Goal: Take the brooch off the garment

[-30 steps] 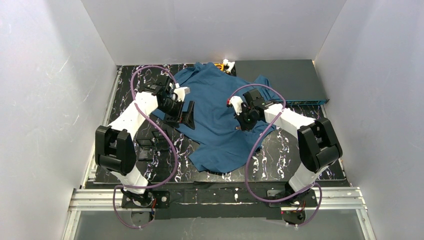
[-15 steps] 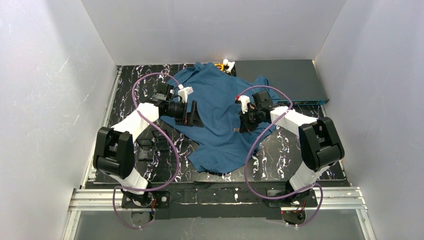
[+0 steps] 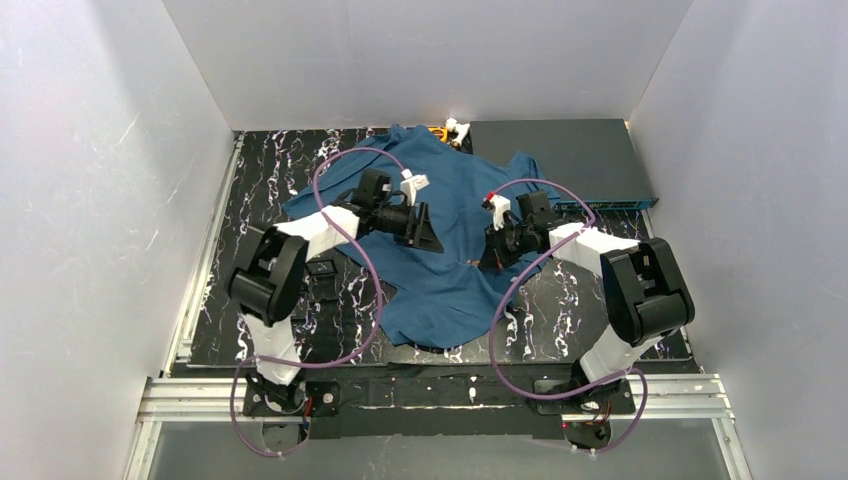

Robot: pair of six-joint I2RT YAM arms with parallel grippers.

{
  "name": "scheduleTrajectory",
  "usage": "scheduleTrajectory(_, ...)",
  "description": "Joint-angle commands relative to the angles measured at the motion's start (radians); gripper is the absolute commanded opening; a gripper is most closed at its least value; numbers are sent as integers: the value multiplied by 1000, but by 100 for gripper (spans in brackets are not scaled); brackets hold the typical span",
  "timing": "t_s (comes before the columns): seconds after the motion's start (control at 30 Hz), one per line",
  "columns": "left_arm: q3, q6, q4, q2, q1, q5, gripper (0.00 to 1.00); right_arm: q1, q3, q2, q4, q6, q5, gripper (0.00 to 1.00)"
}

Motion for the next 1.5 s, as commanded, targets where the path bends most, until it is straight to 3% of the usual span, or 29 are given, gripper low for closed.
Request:
scheduleTrajectory(0.0, 93, -24, 101, 92, -68, 52, 44, -23, -17, -51, 27, 31, -47, 1)
scheduleTrajectory(0.17, 124, -167, 209, 192, -89, 73, 41, -57, -25, -63, 38, 54, -71, 1)
scheduleTrajectory(0.47, 137, -237, 295, 290, -122, 103, 36, -84, -54, -61, 106, 140, -170, 1)
scheduleTrajectory(0.9, 80, -282, 431, 307, -136, 147, 38, -97, -71, -59, 160, 204, -234, 1)
scheduleTrajectory(1.37, 57, -325, 553, 314, -137, 185, 27, -107, -91, -43, 223, 248, -296, 1)
scheduleTrajectory(1.47, 50, -321, 557, 316, -138, 166, 34, -107, -93, -36, 233, 250, -318, 1)
